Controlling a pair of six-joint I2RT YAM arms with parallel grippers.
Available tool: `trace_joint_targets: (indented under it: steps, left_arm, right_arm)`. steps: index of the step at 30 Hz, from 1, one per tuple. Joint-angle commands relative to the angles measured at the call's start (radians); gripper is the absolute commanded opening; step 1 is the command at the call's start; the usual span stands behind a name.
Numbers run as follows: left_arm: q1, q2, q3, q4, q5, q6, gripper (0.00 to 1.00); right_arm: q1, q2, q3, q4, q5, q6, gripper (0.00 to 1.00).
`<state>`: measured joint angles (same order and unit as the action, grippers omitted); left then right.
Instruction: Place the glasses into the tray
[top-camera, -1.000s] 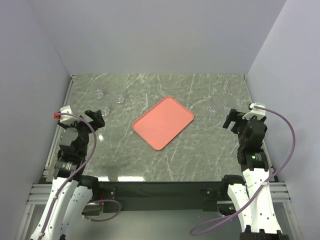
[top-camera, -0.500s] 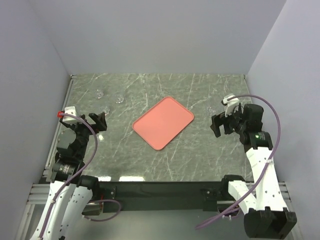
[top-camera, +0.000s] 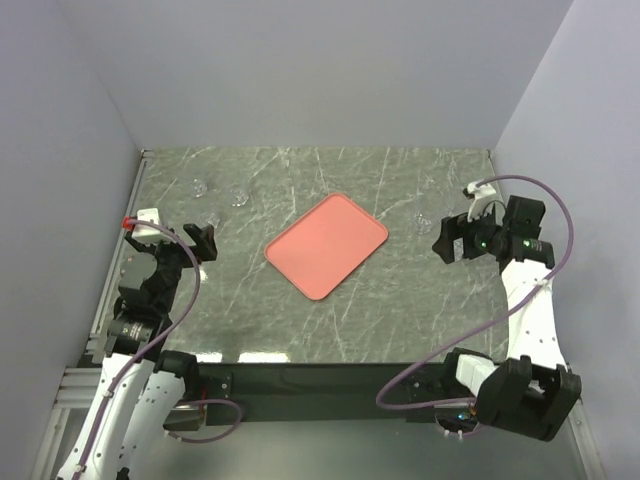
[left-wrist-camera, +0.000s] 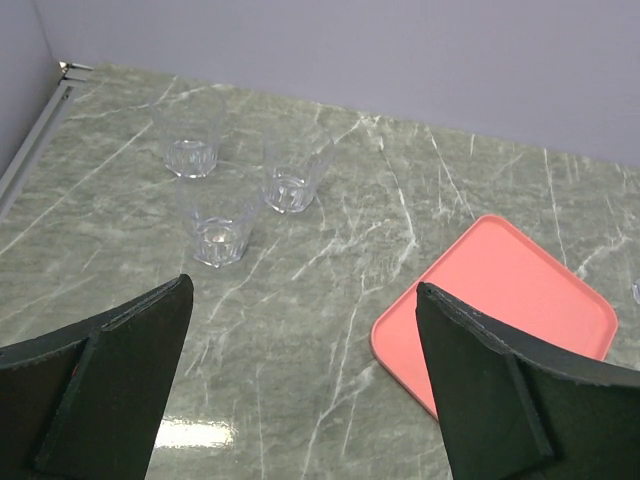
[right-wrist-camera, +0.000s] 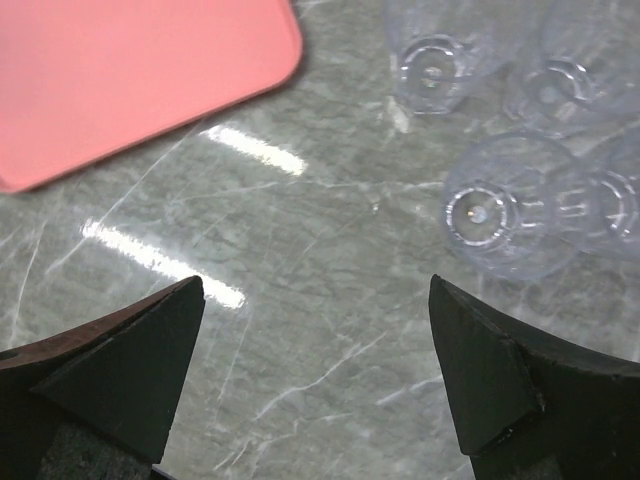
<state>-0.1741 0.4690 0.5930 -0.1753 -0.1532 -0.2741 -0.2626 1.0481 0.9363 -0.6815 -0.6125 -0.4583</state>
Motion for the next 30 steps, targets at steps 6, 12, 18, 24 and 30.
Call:
trace_joint_targets:
  steps: [6, 12, 18, 24, 30]
  left_arm:
    - [-0.010, 0.017, -0.007, 0.051, 0.029, 0.015, 0.99]
    - [-0.010, 0.006, -0.010, 0.053, 0.029, 0.015, 0.99]
    - [-0.011, 0.010, -0.010, 0.054, 0.037, 0.015, 0.99]
    - [-0.013, 0.010, -0.012, 0.056, 0.043, 0.013, 0.99]
    - [-0.013, 0.011, -0.010, 0.056, 0.043, 0.013, 0.99]
  right_arm:
    - [-0.050, 0.102, 0.130, 0.017, -0.006, 0.072, 0.99]
    - [-0.058, 0.219, 0.183, 0.043, 0.077, 0.122, 0.90]
    - [-0.058, 0.369, 0.231, -0.024, 0.060, 0.069, 0.68]
    - [-0.050, 0.444, 0.234, -0.027, 0.100, 0.049, 0.58]
    - [-0.015, 0.487, 0.233, -0.010, 0.166, 0.043, 0.55]
